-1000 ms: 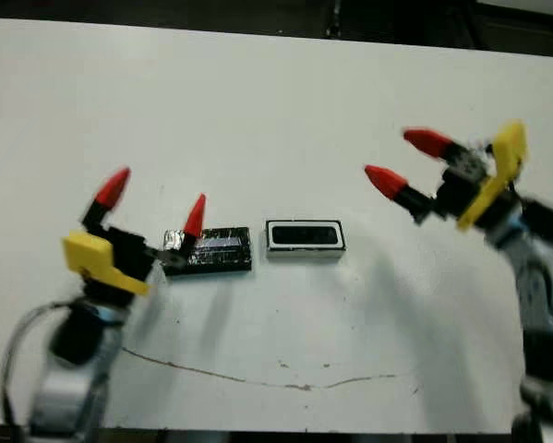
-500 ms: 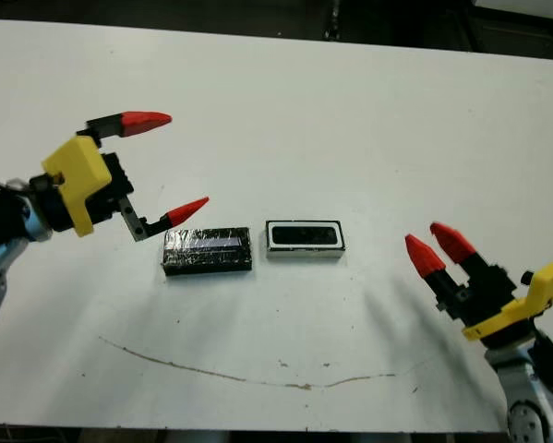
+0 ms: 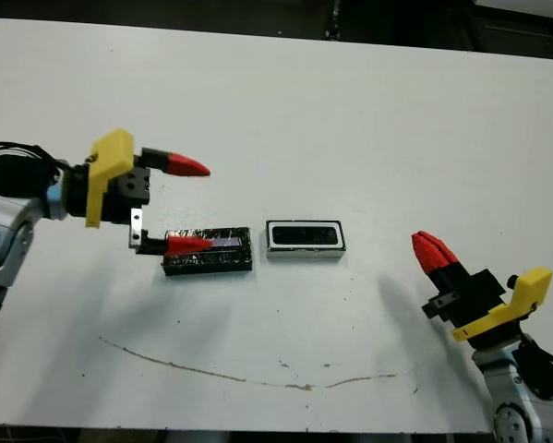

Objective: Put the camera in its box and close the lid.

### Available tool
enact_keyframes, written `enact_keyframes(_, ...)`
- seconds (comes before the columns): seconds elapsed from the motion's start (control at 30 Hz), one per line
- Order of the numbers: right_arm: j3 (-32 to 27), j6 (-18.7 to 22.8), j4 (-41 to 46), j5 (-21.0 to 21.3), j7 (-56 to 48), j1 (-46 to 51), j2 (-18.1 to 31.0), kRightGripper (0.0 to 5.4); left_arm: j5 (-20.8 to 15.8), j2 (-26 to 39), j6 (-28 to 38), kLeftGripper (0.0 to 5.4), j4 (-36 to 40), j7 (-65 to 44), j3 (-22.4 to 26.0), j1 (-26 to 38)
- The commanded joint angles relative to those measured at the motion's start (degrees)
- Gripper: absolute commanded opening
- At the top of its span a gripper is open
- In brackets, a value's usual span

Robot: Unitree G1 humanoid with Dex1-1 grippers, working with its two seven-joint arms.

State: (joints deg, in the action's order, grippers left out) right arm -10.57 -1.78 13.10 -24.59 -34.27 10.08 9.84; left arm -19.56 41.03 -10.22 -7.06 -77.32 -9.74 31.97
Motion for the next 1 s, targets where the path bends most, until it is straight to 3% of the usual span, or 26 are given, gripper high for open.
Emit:
enact_keyframes(0.03, -0.18, -0.14, 0.45, -0.1, 1.0, 0.57, 0.8, 0.02, 2.15, -1.55, 3.61, 5.4, -3.34, -1.06, -1.18, -0.25)
enact_keyframes(0.6, 0.23, -0.47, 0.69, -0.73, 1.36, 0.89, 0.8, 0.02, 13.22, -3.26, 8.92, 5.4, -9.29, 1.59, -5.32, -0.14)
enact_keyframes(0.73, 0.26, -0.29, 0.87, -0.29, 1.72, 1.06, 0.92, 0.02, 13.93, -3.23, 8.52, 5.4, -9.61, 1.54, -5.62, -0.26)
enact_keyframes(0.87, 0.43, -0.57, 0.49, -0.52, 1.49, 1.01, 0.8, 0.02, 11.9, -4.21, 6.89, 5.4, -11.09, 0.45, -4.89, -0.64)
enact_keyframes(1.0, 0.68, -0.57, 0.62, 0.0, 1.75, 1.13, 1.01, 0.01, 11.43, -4.03, 1.89, 5.33, -10.36, 0.4, -5.34, -0.66)
